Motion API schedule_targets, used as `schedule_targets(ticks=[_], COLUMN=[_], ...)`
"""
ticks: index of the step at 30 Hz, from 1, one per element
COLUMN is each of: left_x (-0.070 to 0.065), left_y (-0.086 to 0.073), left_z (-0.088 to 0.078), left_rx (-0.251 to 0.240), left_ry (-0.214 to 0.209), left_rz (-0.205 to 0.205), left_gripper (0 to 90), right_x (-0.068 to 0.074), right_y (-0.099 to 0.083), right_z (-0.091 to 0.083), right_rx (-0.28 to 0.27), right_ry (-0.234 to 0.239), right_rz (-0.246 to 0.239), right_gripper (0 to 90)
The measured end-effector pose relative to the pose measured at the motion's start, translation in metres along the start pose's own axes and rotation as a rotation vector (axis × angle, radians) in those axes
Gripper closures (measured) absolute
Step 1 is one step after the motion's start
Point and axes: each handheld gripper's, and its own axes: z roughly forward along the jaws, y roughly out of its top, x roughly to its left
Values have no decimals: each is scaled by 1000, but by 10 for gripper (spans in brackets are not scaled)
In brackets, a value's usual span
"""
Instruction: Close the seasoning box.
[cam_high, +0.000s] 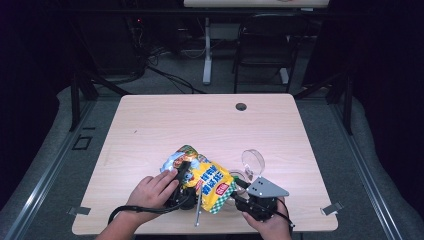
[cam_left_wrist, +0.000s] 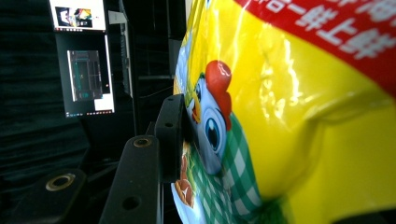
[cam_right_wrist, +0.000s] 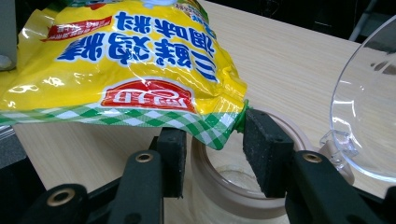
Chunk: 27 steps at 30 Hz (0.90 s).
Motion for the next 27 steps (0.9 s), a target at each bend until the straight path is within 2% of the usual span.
schedule_targets(ticks=[6, 7, 20, 25, 27], left_x=[1, 1, 3, 3, 4], left_y=[1, 2, 4, 3, 4], left_z=[0, 0, -1, -1, -2], left_rx=[-12, -1, 1, -8, 7], left_ry=[16, 3, 3, 19, 4], left_rz=[7, 11, 29, 36, 44], left_gripper=[629, 630, 631, 632, 632], right_x=[0, -1, -2, -2, -2], right_y=[0, -1, -1, -1, -1], right_z=[0, 0, 1, 2, 2], right_rx=[5, 6, 14, 17, 17], right_ry=[0, 1, -4, -2, -2], right_rz=[-1, 1, 8, 8, 9], right_gripper=[602, 602, 601, 600, 600])
